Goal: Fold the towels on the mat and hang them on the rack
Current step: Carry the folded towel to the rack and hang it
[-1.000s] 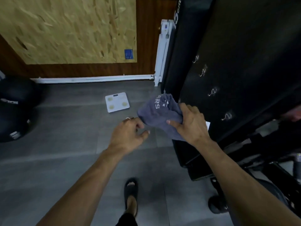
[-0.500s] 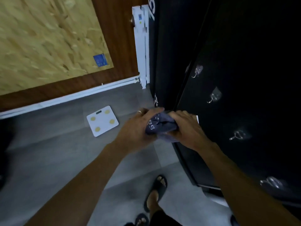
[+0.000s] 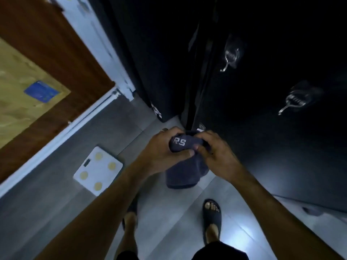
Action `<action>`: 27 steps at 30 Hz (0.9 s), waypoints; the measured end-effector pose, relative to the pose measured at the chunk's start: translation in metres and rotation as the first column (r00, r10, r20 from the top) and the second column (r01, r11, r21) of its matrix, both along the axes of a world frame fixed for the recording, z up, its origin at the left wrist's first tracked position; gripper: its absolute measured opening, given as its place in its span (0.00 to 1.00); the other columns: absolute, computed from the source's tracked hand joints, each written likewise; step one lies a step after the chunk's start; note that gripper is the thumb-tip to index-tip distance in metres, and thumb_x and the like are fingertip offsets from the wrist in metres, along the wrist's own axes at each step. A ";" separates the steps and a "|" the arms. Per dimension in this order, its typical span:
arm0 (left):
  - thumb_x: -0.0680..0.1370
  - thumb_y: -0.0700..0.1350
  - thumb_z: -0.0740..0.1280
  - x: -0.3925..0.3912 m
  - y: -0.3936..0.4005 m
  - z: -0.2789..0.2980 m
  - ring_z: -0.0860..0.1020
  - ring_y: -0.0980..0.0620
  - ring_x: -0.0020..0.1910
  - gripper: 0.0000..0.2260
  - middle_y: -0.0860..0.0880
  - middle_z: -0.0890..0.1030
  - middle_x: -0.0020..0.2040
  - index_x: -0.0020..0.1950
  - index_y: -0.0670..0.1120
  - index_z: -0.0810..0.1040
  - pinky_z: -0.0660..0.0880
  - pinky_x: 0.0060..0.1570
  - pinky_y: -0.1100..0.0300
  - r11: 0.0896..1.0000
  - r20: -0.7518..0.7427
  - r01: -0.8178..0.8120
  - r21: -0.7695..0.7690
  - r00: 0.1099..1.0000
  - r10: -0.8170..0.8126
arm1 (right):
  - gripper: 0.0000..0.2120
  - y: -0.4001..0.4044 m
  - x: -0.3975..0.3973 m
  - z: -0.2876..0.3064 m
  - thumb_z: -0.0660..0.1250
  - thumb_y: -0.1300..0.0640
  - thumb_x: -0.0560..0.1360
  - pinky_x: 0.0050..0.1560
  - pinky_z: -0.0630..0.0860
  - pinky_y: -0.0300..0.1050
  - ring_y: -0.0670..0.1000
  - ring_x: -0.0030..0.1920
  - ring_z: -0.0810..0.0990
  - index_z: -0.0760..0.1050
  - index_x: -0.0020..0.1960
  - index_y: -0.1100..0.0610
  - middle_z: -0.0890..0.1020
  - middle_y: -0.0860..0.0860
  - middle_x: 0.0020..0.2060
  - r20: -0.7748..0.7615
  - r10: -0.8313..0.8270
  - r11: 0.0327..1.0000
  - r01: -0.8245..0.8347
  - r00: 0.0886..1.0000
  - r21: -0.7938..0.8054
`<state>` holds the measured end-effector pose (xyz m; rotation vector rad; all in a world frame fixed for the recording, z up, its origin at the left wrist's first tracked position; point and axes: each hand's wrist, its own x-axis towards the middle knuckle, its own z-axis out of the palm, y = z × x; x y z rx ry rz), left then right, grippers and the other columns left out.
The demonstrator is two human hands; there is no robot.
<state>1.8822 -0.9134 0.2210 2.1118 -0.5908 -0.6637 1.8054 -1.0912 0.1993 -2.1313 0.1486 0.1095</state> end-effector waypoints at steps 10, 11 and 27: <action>0.81 0.43 0.59 0.100 -0.009 -0.163 0.74 0.54 0.40 0.08 0.50 0.77 0.42 0.55 0.53 0.75 0.76 0.47 0.48 0.854 -0.233 0.509 0.105 0.847 -0.477 | 0.04 0.029 0.000 -0.142 0.63 0.57 0.79 0.43 0.74 0.29 0.41 0.44 0.80 0.76 0.51 0.56 0.81 0.47 0.44 -0.177 -0.562 0.797 0.586 0.808 0.148; 0.80 0.45 0.61 0.106 -0.010 -0.177 0.74 0.55 0.45 0.07 0.50 0.75 0.47 0.56 0.53 0.75 0.74 0.52 0.49 0.838 -0.161 0.536 0.108 0.841 -0.517 | 0.04 0.030 0.003 -0.152 0.63 0.58 0.79 0.43 0.75 0.30 0.40 0.44 0.80 0.76 0.51 0.57 0.81 0.47 0.43 -0.171 -0.587 0.768 0.611 0.791 0.191; 0.78 0.39 0.68 0.131 -0.093 -0.314 0.80 0.59 0.41 0.03 0.50 0.83 0.41 0.50 0.43 0.80 0.76 0.47 0.65 0.975 -0.397 -0.059 -0.213 0.917 -0.031 | 0.06 0.028 0.069 -0.293 0.63 0.55 0.80 0.38 0.76 0.29 0.41 0.44 0.82 0.76 0.46 0.47 0.83 0.45 0.44 -0.150 -0.939 0.230 0.889 0.310 0.396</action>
